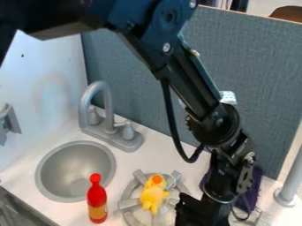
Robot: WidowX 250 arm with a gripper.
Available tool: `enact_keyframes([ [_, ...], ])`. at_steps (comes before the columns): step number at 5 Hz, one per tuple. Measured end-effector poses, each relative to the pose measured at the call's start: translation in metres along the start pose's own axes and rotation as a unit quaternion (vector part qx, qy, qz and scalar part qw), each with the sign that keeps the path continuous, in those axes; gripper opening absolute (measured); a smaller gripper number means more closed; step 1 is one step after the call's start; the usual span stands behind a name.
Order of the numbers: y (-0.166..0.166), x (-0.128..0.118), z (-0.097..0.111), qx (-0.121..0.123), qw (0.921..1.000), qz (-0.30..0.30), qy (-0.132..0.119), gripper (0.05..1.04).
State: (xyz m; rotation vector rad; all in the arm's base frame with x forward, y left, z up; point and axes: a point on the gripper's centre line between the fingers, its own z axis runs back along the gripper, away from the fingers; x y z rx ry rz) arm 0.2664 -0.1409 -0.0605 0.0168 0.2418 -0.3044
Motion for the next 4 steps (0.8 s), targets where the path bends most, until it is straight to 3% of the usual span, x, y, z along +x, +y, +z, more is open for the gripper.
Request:
enact_keyframes([
  [2, -0.003, 0.010, -0.009, -0.001, 1.0000, 0.008, 0.003, 1.001],
  [4, -0.016, 0.019, -0.030, 0.006, 0.9995, 0.013, 0.028, 0.959],
])
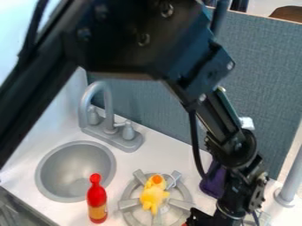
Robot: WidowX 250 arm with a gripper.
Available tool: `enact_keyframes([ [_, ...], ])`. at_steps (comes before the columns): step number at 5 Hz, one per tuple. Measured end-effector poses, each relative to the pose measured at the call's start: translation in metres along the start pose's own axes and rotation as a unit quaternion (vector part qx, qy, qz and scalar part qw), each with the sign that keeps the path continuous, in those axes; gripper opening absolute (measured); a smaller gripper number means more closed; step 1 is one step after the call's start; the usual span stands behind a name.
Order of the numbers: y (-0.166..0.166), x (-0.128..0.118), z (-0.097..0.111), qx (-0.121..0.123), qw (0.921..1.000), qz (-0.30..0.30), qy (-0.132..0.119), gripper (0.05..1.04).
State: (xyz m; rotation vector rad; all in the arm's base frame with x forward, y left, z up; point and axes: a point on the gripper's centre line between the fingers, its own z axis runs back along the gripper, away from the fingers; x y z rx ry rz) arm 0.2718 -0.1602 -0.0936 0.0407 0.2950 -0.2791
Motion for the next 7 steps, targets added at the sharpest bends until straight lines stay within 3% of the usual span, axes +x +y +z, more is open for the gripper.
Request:
enact_keyframes([
  [2, -0.001, 0.002, 0.000, 0.002, 0.9999, 0.015, 0.007, 0.397],
  [3, 0.003, -0.004, -0.002, 0.012, 0.9995, 0.020, 0.023, 0.198],
  [4, 0.006, -0.011, 0.000, 0.022, 0.9989, 0.025, 0.032, 0.120],
  [5, 0.000, -0.006, 0.033, 0.029, 0.9995, 0.005, -0.011, 0.110],
  [7, -0.027, 0.013, 0.058, 0.051, 0.9943, -0.073, -0.059, 0.110],
])
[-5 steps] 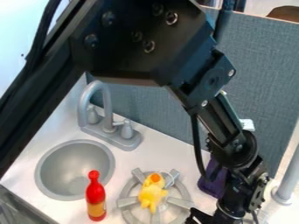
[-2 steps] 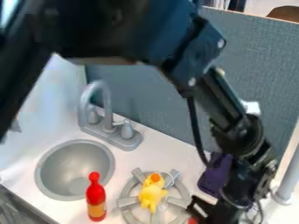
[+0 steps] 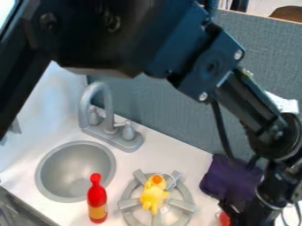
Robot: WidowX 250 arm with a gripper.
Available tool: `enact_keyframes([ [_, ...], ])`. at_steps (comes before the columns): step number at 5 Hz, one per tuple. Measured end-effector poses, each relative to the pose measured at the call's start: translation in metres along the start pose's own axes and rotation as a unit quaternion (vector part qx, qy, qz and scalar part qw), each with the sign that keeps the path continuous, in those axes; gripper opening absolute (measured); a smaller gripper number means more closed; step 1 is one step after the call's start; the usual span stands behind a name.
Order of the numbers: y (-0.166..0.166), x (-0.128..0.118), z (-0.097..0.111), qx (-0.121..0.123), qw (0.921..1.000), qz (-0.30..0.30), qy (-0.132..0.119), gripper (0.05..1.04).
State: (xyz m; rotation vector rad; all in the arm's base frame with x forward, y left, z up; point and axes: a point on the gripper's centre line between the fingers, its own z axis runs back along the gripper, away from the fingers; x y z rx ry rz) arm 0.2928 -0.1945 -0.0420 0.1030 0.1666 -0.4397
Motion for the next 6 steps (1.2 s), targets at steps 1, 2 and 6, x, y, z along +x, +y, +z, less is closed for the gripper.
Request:
enact_keyframes([
  [1, -0.005, 0.023, 0.018, 0.003, 0.9987, -0.034, -0.037, 0.110],
  [2, -0.010, 0.038, 0.002, 0.022, 0.9985, -0.045, -0.025, 0.110],
  [6, -0.024, 0.043, -0.014, -0.014, 0.9989, -0.045, -0.006, 0.110],
])
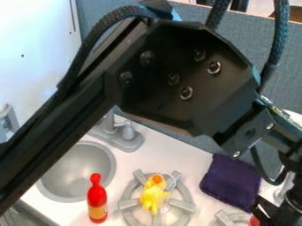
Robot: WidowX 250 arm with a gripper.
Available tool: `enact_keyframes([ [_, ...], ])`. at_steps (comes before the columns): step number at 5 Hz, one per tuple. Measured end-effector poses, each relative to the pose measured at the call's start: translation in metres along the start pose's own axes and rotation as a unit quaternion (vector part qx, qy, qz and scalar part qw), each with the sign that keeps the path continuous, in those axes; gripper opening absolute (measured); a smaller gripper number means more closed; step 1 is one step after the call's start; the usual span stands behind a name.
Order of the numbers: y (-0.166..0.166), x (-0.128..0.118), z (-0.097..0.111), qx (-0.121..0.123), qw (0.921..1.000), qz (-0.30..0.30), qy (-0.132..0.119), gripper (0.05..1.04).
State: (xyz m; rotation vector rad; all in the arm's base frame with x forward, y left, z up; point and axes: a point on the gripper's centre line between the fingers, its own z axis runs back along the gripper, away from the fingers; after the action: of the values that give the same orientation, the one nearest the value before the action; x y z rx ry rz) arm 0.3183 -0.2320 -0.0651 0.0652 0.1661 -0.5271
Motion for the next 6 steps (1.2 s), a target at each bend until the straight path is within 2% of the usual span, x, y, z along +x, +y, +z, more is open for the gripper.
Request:
enact_keyframes([
  [2, -0.001, 0.006, 0.000, -0.005, 0.9998, -0.006, -0.019, 0.110],
  [3, 0.000, 0.005, -0.011, 0.000, 0.9999, -0.008, -0.014, 0.110],
  [4, 0.003, 0.009, -0.015, 0.010, 0.9999, -0.003, -0.005, 0.109],
  [6, 0.002, 0.012, -0.017, 0.010, 0.9999, 0.012, 0.005, 0.137],
])
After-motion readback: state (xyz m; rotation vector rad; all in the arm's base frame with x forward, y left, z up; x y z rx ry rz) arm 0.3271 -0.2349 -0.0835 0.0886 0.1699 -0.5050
